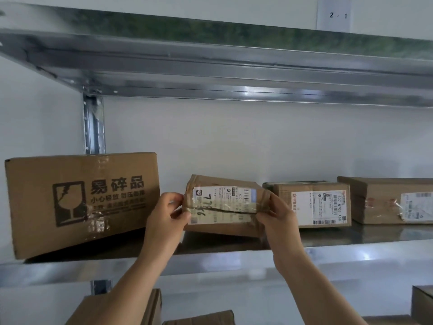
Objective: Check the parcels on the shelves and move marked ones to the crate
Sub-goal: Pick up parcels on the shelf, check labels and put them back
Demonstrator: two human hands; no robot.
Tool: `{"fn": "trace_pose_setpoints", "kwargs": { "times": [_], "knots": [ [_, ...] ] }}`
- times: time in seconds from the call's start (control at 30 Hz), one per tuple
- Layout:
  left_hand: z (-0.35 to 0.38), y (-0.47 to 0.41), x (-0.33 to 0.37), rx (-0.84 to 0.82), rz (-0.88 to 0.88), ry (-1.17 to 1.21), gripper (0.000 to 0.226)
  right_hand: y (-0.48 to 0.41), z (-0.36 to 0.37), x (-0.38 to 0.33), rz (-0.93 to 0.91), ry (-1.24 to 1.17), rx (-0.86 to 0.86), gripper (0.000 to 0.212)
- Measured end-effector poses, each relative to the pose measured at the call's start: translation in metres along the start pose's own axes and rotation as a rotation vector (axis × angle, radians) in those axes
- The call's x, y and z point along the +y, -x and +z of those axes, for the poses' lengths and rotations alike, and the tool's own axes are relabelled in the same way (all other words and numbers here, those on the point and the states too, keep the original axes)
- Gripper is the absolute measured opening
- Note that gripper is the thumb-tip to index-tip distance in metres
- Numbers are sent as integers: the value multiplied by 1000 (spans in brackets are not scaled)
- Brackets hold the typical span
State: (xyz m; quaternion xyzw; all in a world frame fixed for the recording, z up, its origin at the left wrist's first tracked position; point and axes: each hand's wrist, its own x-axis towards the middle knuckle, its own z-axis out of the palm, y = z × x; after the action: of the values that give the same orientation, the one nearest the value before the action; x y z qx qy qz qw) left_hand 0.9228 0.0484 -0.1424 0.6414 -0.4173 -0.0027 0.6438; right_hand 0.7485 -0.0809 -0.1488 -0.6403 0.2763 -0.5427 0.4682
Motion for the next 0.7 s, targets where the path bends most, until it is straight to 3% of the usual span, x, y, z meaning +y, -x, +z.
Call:
{"fn": "trace_pose_setpoints", "kwargs": {
  "times": [0.2,0.33,0.53,0.7],
  "knots": [
    [8,-3,-7,34,-39,-7,29,-8,5,9,-7,-25,-54,44],
    [1,2,2,60,-21,66,38,8,9,-1,-201,42,100,49],
    [-29,24,10,279,298,35,37,49,35,-25,-489,-124,80,79],
    [-85,37,5,498,542,20,28,78,85,-32,-504,-145,11,80]
  ]
}}
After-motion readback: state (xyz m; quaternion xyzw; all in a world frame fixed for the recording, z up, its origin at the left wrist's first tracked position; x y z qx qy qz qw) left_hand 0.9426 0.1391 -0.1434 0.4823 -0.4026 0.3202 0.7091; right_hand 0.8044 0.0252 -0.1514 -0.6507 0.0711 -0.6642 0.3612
